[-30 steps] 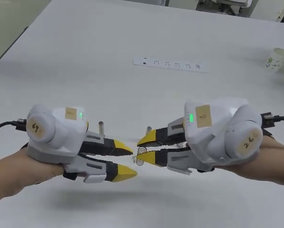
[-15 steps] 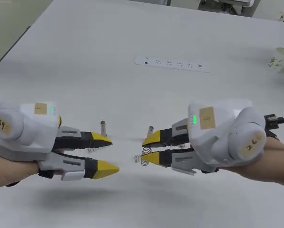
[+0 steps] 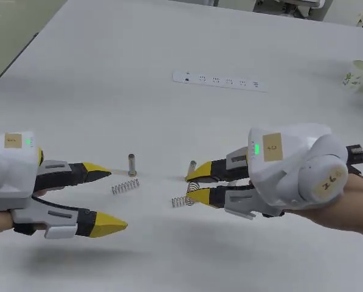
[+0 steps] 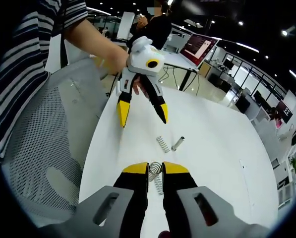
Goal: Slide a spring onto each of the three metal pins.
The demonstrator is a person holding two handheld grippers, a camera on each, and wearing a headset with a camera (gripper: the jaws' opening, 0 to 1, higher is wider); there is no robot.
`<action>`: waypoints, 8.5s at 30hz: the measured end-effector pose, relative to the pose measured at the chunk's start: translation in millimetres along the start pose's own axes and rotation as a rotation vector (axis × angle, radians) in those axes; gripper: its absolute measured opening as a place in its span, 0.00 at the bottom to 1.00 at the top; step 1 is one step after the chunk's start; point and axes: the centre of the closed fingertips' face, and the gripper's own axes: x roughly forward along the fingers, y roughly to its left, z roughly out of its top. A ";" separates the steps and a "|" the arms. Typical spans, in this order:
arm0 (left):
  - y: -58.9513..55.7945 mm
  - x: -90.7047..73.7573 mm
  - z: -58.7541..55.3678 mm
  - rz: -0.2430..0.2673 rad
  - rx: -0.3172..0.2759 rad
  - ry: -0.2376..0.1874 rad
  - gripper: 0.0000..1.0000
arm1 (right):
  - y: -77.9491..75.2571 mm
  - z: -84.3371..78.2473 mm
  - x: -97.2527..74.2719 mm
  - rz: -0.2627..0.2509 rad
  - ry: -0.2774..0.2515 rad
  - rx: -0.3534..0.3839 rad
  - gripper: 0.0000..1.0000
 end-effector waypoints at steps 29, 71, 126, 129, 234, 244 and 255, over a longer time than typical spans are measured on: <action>18.5 -16.8 -10.6 0.089 -0.060 -0.022 0.98 | -15.3 -39.0 -18.4 -0.049 0.061 0.094 0.07; 21.7 -26.0 -17.1 0.129 -0.079 -0.024 0.98 | -89.5 -99.8 -41.5 -0.266 0.120 0.290 0.07; 24.5 -29.4 -20.1 0.140 -0.082 -0.008 0.97 | -68.2 -148.9 -2.2 -0.228 0.228 0.335 0.08; 24.4 -29.8 -20.8 0.141 -0.080 -0.006 0.97 | -69.3 -148.1 -2.2 -0.236 0.212 0.345 0.08; 23.2 -34.2 -17.0 0.156 -0.059 -0.005 0.97 | -13.5 -101.2 72.7 0.126 0.293 0.044 0.08; 23.5 -35.1 -17.2 0.160 -0.068 -0.008 0.97 | -8.6 -112.8 78.1 0.155 0.315 0.060 0.08; 16.8 -27.0 -13.9 0.131 -0.058 0.001 0.96 | -12.8 -101.9 68.9 0.131 0.276 0.056 0.08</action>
